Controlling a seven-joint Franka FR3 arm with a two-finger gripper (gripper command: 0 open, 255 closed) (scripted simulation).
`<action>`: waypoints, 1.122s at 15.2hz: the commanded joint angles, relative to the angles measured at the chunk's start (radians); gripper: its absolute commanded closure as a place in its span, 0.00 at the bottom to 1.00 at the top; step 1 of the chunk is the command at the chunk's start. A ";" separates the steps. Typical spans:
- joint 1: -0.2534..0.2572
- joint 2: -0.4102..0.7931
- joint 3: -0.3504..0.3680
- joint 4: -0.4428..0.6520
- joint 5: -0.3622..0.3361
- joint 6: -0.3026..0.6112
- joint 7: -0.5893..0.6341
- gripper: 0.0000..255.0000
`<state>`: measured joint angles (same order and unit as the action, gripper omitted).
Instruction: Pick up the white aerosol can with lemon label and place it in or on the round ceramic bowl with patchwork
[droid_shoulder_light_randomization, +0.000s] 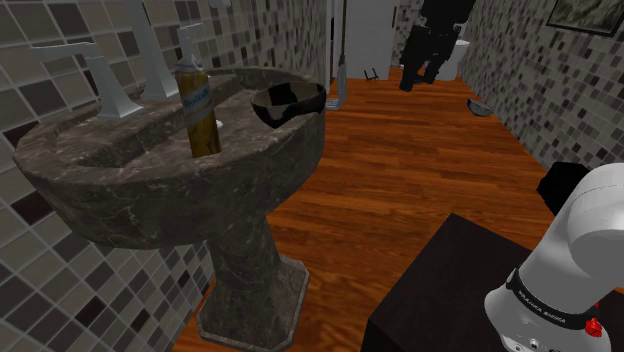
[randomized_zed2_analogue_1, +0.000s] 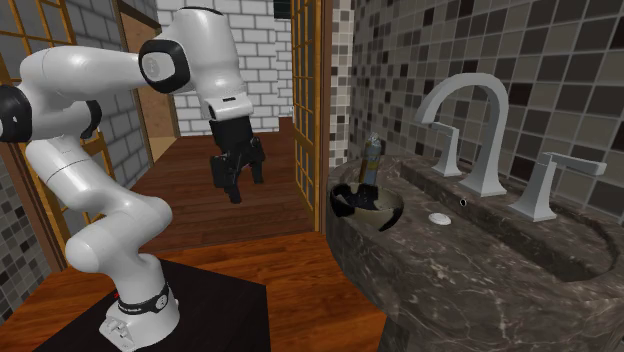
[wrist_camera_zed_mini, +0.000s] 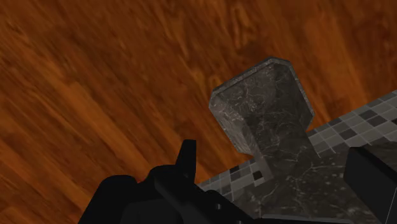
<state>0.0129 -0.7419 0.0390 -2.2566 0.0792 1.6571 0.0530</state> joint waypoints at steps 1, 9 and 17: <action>0.000 0.000 0.000 0.000 0.000 0.000 0.000 0.00; 0.027 -0.035 0.210 -0.136 0.037 0.363 0.187 0.00; -0.041 0.039 0.480 -0.162 -0.022 0.717 0.423 0.00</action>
<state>-0.0162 -0.7070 0.4831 -2.4141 0.0686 2.3281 0.4413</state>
